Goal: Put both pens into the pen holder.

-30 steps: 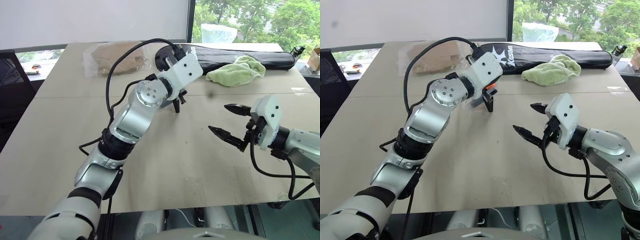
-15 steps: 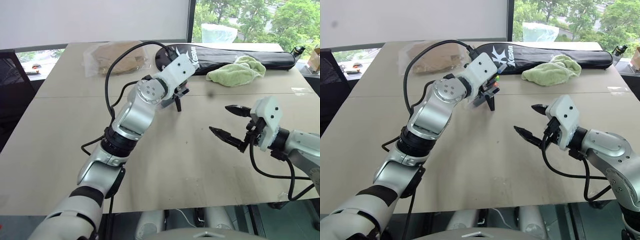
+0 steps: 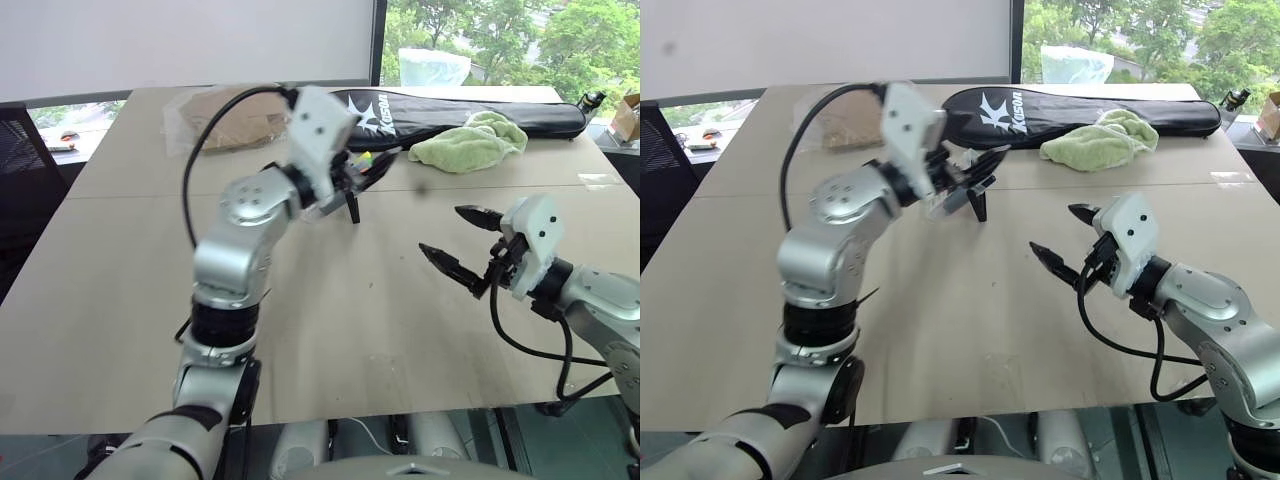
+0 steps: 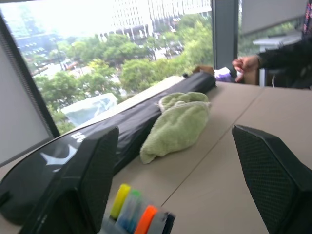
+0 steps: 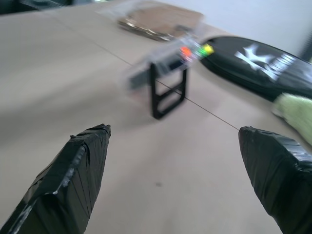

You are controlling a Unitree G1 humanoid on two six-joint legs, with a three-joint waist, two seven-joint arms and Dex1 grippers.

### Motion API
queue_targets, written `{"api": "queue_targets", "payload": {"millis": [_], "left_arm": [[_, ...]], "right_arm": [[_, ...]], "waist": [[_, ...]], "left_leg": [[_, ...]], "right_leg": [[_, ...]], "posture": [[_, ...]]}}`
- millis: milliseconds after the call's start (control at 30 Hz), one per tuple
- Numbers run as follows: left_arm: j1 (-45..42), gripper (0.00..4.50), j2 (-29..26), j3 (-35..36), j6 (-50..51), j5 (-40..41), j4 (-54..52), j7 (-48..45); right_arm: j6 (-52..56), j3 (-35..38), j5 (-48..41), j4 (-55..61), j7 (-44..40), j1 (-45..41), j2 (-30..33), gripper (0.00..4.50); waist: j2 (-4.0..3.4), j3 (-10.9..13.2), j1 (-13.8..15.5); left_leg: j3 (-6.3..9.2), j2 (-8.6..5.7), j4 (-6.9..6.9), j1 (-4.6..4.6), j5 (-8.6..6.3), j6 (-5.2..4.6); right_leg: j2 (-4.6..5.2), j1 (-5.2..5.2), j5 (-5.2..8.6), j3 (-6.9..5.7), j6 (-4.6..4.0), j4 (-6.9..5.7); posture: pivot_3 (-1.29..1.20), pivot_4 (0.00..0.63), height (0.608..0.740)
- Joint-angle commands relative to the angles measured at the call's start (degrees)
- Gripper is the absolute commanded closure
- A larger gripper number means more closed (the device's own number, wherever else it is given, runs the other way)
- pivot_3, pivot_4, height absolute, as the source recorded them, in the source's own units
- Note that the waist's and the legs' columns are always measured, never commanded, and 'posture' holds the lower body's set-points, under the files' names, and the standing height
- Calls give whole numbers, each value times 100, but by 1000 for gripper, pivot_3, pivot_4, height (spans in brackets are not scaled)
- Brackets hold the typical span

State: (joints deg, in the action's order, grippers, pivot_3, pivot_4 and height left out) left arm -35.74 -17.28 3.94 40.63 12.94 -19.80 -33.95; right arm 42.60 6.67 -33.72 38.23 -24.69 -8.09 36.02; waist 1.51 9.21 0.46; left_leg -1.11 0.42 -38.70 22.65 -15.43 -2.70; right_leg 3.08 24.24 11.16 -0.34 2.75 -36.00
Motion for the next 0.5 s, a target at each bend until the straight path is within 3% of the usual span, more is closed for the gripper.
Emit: {"api": "queue_targets", "payload": {"millis": [33,67,133,300,500], "left_arm": [[665,662,-195,826,47,873,-331,-342],[1095,230,-323,1051,144,1178,-438,-560],[1837,55,-553,1305,224,1496,-695,-780],[3110,55,-975,1438,-45,1432,-1128,-714],[4450,55,-1220,1512,-454,1517,-1692,-844]], "right_arm": [[-116,149,224,26,56,359,35,0],[-186,193,282,105,-57,645,120,0],[-325,309,475,182,-201,1149,299,0],[-537,908,541,48,-447,1858,468,0],[-691,1341,557,-179,-815,2098,650,0]], "waist": [[-3,-2,29],[-4,-6,36],[-6,-7,33],[-3,-5,42],[-4,-5,24]], "left_leg": [[0,0,0,0,0,0],[1,-1,-1,3,0,0],[-2,-1,-1,6,-1,0],[-2,-6,-11,13,-9,-11],[-9,5,-12,-48,-11,-13]], "right_leg": [[0,0,0,0,0,0],[2,-1,0,-1,0,3],[5,-2,1,0,1,12],[14,-6,7,-1,-3,18],[13,-52,30,2,-2,14]], "posture": [[0,150,740],[0,150,740],[0,150,740],[0,150,740],[0,150,740]]}}
